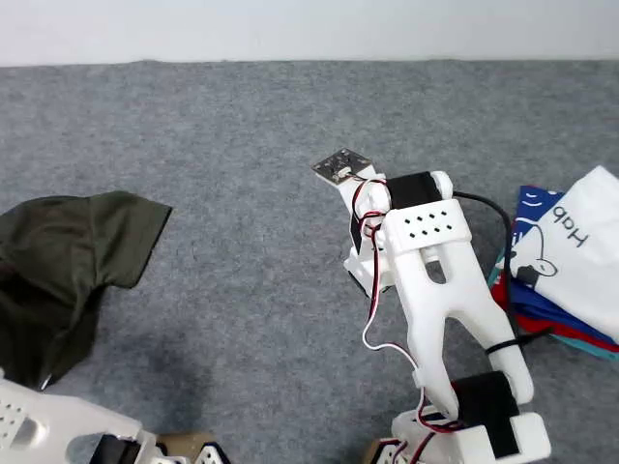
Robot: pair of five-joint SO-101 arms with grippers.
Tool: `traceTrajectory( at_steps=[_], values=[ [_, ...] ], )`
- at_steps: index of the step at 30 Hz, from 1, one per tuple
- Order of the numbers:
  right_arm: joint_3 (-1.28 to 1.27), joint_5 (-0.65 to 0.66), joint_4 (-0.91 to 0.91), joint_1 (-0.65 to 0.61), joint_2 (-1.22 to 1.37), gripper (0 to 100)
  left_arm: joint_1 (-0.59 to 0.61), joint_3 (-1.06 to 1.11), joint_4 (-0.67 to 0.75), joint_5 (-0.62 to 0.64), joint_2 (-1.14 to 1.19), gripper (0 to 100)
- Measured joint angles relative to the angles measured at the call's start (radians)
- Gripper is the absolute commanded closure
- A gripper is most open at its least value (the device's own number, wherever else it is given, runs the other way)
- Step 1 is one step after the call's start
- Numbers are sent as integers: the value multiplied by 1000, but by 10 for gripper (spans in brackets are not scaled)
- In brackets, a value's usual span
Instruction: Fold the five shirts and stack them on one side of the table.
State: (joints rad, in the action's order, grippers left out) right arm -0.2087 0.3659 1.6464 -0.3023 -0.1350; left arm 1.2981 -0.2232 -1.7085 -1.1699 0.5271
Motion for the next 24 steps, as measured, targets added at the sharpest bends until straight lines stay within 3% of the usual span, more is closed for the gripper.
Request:
traceTrajectory(
  at_steps=[8, 17, 24],
  values=[
    [0, -2, 37, 0, 0, 965, 0, 0, 68, -115, 0, 763],
    [0, -2, 58, 0, 0, 965, -14, -11, 173, -123, 147, 769],
    [0, -2, 66, 0, 0, 965, -23, -21, 178, -127, 190, 913]
  ],
)
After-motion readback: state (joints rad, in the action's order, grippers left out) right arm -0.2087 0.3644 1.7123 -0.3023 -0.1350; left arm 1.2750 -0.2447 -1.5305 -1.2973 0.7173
